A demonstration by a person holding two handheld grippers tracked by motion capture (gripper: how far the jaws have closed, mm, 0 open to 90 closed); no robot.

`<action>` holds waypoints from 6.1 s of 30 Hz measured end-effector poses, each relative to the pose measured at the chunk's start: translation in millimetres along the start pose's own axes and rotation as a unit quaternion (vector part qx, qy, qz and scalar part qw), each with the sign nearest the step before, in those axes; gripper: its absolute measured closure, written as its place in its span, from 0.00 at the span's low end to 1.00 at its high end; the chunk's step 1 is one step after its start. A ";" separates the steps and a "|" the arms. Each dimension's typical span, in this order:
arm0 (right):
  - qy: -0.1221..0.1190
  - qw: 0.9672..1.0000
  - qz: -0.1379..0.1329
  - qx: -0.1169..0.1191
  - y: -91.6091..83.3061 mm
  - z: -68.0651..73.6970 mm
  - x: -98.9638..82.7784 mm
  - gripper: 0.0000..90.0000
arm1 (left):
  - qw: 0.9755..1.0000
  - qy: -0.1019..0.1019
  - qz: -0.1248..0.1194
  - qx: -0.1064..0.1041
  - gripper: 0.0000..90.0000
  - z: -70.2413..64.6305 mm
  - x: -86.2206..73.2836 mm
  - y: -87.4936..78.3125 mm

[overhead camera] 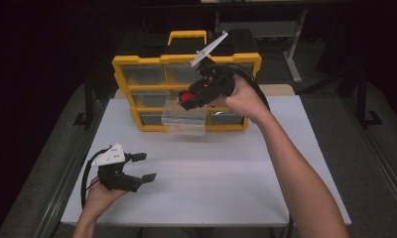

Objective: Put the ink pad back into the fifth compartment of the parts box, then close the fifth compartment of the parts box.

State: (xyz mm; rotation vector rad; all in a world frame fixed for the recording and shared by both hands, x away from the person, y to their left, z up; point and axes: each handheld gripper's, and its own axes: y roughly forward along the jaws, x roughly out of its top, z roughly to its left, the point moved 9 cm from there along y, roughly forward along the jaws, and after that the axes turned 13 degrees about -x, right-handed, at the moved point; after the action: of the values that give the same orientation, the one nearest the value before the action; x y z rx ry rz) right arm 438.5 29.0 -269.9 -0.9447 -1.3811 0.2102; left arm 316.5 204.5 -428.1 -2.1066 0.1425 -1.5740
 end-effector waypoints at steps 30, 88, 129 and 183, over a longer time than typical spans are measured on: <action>0.007 1.000 0.022 -0.002 35.3 -2.5 -2.6 0.32 | 1.000 0.003 -0.007 0.003 0.22 0.4 0.9 -0.8; 0.023 0.999 0.040 -0.014 54.3 -5.8 -17.4 0.31 | 1.000 0.011 -0.006 0.003 0.22 0.4 2.6 -1.4; 0.022 0.998 -0.016 0.048 13.3 32.6 -16.1 0.99 | 1.000 0.011 -0.014 0.004 0.22 1.9 4.7 -7.4; 0.004 0.999 -0.002 0.039 39.4 66.0 -68.1 0.99 | 1.000 0.014 -0.005 -0.002 0.23 -0.3 4.7 -2.2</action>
State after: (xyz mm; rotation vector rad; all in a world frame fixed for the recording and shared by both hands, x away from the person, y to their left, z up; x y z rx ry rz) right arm 378.9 39.8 -352.9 -0.8775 -1.3567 0.2554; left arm 317.3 204.5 -423.0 -2.0919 0.1447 -1.6100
